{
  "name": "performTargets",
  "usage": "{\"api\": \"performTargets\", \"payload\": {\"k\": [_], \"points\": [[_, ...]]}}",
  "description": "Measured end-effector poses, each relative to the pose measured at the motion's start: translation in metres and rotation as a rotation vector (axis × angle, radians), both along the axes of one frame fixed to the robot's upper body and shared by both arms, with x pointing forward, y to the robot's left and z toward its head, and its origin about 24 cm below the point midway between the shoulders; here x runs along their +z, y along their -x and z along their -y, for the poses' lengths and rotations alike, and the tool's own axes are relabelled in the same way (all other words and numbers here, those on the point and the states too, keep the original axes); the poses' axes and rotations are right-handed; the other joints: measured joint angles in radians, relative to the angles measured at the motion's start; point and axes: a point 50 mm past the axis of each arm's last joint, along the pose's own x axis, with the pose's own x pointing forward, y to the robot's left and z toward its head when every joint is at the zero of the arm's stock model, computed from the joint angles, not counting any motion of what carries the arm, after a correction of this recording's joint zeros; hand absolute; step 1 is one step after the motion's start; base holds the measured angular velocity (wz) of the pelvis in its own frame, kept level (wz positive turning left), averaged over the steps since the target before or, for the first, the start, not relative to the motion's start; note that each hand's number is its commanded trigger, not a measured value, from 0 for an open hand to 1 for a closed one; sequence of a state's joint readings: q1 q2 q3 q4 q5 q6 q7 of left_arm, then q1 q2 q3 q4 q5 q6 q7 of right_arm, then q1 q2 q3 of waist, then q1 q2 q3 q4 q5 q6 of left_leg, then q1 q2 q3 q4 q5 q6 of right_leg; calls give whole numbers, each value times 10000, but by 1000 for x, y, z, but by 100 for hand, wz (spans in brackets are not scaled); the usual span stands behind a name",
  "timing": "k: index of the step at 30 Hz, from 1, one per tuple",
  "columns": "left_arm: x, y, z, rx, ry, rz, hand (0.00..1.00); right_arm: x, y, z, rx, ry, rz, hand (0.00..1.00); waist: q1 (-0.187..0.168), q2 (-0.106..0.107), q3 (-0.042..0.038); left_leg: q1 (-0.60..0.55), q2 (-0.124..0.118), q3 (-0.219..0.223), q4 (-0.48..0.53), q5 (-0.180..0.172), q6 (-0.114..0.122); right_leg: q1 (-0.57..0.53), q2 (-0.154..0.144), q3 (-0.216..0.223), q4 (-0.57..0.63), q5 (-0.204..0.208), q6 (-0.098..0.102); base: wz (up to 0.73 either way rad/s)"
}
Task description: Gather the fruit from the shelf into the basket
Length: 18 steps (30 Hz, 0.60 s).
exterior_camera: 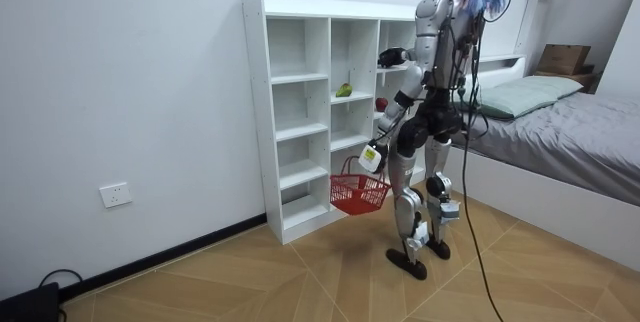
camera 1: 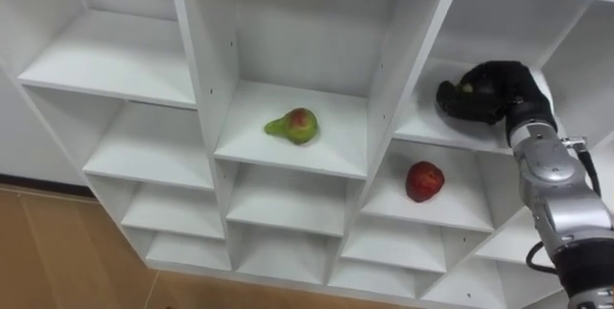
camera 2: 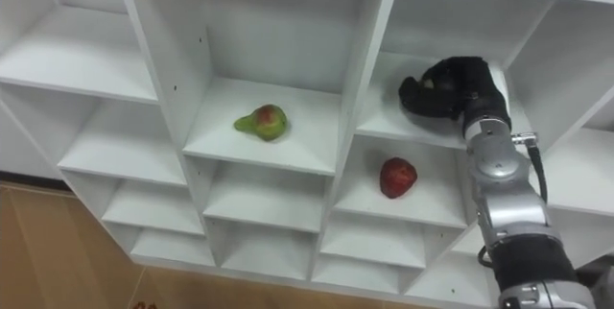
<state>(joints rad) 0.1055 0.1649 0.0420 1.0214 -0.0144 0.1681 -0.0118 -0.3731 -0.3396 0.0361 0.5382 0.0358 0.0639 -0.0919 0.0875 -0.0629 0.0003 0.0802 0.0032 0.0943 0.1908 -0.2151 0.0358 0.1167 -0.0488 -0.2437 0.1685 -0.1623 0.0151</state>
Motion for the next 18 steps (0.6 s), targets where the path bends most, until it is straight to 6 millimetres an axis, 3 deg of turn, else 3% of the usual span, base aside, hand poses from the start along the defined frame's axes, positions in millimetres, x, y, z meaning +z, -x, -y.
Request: {"api": "performTargets", "payload": {"k": [6,12,18], "points": [[4,-17,11,164,539,1048,100,2,-1,-5,297,86,179,100,-48,18,-16,8,7,21,-1,3,-3,0,3,-15,1,0,0,0],[4,-24,20,-104,1227,1290,100,1,-2,-13,494,83,229,100,-271,-109,-42,-12,6,5,0,3,-3,-18,-4,-21,5,-1,1,0],[15,-54,31,-815,1531,2318,100,-2,-2,-24,624,115,235,100,-442,-190,-40,-3,4,-7,107,3,-2,22,-15,-28,0,-1,1,1]]}}
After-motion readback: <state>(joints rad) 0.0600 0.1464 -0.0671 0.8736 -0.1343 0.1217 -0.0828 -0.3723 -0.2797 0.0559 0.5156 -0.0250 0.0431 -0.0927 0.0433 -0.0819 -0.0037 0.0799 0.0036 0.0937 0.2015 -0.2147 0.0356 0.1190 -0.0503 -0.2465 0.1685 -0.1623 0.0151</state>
